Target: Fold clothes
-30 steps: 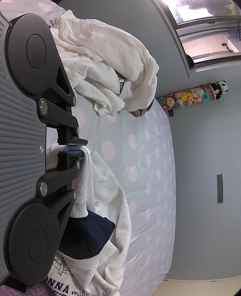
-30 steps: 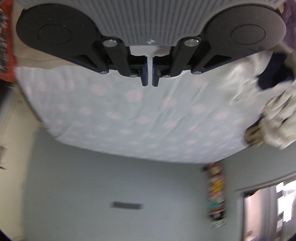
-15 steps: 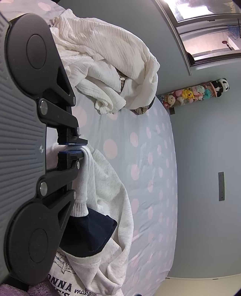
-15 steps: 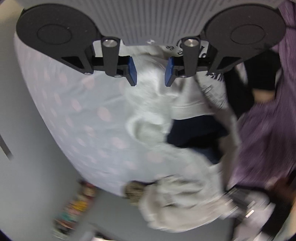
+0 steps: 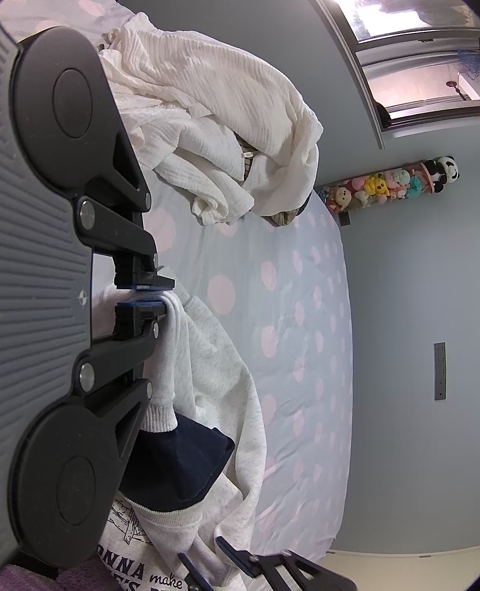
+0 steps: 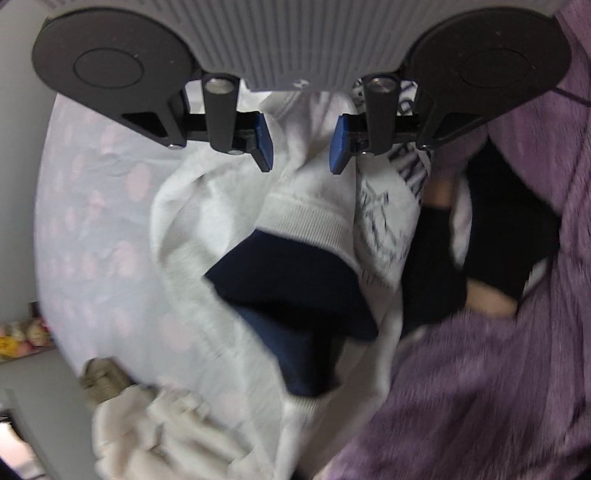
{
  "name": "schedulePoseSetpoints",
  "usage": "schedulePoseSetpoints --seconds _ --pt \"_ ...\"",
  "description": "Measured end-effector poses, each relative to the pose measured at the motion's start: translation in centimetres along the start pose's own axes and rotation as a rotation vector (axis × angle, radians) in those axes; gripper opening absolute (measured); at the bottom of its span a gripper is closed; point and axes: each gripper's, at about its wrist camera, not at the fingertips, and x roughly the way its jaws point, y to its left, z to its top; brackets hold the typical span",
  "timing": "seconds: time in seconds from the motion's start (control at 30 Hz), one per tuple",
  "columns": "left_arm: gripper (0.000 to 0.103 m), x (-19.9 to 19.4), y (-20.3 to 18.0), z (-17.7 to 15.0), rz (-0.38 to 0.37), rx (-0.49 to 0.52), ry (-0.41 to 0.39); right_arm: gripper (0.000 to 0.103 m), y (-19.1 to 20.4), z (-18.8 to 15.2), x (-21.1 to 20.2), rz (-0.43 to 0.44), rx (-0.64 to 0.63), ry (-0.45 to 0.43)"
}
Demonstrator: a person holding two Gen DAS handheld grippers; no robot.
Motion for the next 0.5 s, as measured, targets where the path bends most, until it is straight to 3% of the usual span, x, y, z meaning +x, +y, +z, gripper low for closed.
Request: schedulePoseSetpoints --seconds 0.13,0.33,0.4,0.5 --pt "0.004 0.2 0.0 -0.2 -0.001 -0.002 0.007 0.036 -1.2 -0.2 1.6 0.050 -0.026 0.093" --pt "0.004 0.5 0.2 -0.3 -0.008 -0.004 0.016 0.035 -2.5 -1.0 2.5 0.168 0.048 0.153" --pt "0.004 0.5 0.3 -0.4 -0.008 -0.007 0.018 0.025 -1.7 -1.3 2.4 0.157 0.025 0.156" --pt "0.004 0.6 0.2 -0.4 -0.006 -0.009 0.019 0.021 -0.7 -1.6 2.0 0.115 0.003 0.154"
